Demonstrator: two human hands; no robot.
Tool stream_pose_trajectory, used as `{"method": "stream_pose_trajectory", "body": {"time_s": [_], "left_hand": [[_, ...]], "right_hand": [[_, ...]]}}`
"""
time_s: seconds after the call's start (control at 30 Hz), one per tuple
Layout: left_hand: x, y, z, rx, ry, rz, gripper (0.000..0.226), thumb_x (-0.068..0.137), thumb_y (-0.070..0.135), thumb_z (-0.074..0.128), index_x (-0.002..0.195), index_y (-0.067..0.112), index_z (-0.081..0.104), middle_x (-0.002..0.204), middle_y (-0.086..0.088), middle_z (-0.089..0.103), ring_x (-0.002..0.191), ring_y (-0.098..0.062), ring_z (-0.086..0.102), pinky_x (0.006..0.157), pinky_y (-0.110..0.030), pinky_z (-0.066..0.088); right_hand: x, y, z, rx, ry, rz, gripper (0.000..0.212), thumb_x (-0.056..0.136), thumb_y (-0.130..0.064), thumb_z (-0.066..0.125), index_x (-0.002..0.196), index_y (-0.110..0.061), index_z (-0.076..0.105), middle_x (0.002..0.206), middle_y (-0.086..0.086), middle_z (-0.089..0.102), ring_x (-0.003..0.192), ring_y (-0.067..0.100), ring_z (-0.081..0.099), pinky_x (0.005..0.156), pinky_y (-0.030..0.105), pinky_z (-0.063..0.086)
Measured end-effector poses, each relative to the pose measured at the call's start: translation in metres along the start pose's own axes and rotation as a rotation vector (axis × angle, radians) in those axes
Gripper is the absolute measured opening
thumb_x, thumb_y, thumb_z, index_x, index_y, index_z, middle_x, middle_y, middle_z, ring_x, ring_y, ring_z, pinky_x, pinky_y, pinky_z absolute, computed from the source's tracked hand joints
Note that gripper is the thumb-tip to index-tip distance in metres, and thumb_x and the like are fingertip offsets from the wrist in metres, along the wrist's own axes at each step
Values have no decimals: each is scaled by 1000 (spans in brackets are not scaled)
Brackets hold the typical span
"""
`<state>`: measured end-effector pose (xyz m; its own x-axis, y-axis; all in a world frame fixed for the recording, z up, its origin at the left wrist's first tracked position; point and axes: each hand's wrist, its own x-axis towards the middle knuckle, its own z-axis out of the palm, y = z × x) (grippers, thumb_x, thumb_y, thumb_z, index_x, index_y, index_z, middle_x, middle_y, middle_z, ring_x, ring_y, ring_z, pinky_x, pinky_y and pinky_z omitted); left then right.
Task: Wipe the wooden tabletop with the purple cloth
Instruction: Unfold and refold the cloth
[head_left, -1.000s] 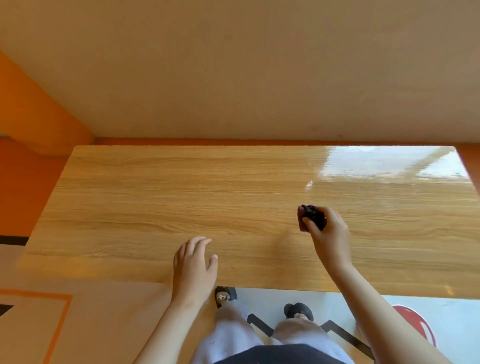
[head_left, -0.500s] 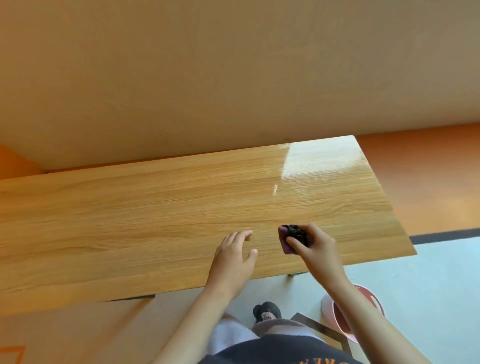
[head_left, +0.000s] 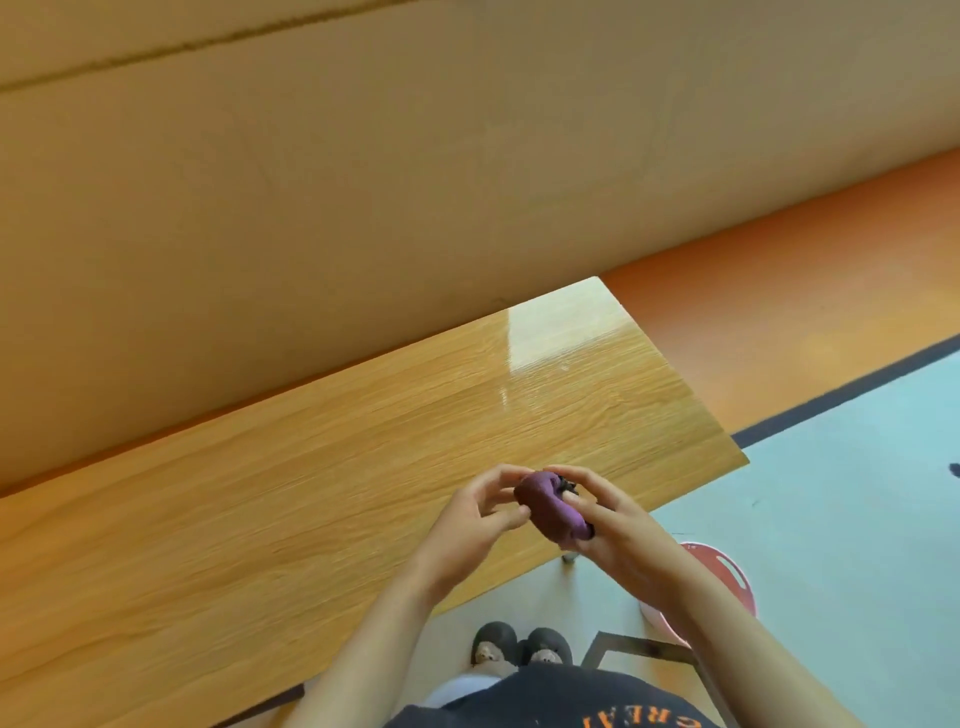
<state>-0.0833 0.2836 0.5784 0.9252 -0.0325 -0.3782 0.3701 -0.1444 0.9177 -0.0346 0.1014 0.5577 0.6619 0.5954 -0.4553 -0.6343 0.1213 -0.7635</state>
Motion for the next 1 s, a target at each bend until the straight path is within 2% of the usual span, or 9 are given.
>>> {"method": "stream_pose_trajectory", "body": {"time_s": [0.1,0.2,0.3,0.43,0.5,0.57,0.73,0.87,1.0], "left_hand": [[4,10,-1,-49,-40,18,20,93,15,58,112,22,62,110,5,69,105,-9,62,93,-26,45],[8,19,-3,-86,-64,68,27,85,26,62,111,17,61,107,-2,69,104,-17,64,95,-33,46],[12,27,-3,-105,-75,129,25,84,24,61,105,12,59,104,-1,70,99,-15,64,88,-32,47],[16,32,-3,-133,-79,179,13,88,15,58,97,9,54,116,-1,68,111,-16,61,93,-30,47],[16,33,-5,-130,-58,192,5,92,5,56,96,5,53,113,-1,69,109,-14,62,89,-25,48],[15,34,-8,-105,-27,198,5,92,0,56,94,4,54,102,-1,69,100,-13,65,84,-23,49],[16,38,-16,9,11,195,7,89,18,64,86,17,57,77,5,62,75,-9,57,67,-20,46],[17,41,-20,72,-3,204,18,77,32,69,82,17,60,74,10,60,75,-6,58,69,-22,47],[13,43,-26,46,-122,163,37,71,45,71,90,14,64,89,-10,65,81,-19,61,79,-28,48]], "right_hand": [[-6,-12,2,91,-103,1,34,90,-14,57,125,-11,56,114,19,61,93,29,61,75,28,52],[-11,-26,4,86,-157,-18,40,88,-20,57,127,-12,54,114,21,61,96,33,61,79,31,53],[-14,-37,5,-46,-145,-77,38,90,-22,56,126,-13,54,116,21,62,103,36,62,83,35,52],[-13,-45,8,-188,-65,-166,31,89,-23,56,119,-15,58,114,18,64,105,34,62,88,40,52],[-12,-46,11,-213,-24,-195,26,86,-24,59,111,-17,62,108,14,67,96,29,63,85,39,51],[-11,-47,14,-232,15,-222,21,84,-24,60,102,-16,64,98,10,69,89,24,64,79,33,51],[-9,-52,16,-374,133,-319,17,79,-21,58,91,-10,66,93,3,70,88,15,65,78,25,49],[-13,-57,14,-427,185,-370,18,80,-22,57,88,-9,67,81,5,68,76,14,62,69,25,48],[-17,-63,11,-344,199,-394,9,88,-11,59,87,-7,67,76,3,66,69,12,59,57,19,45]]}}
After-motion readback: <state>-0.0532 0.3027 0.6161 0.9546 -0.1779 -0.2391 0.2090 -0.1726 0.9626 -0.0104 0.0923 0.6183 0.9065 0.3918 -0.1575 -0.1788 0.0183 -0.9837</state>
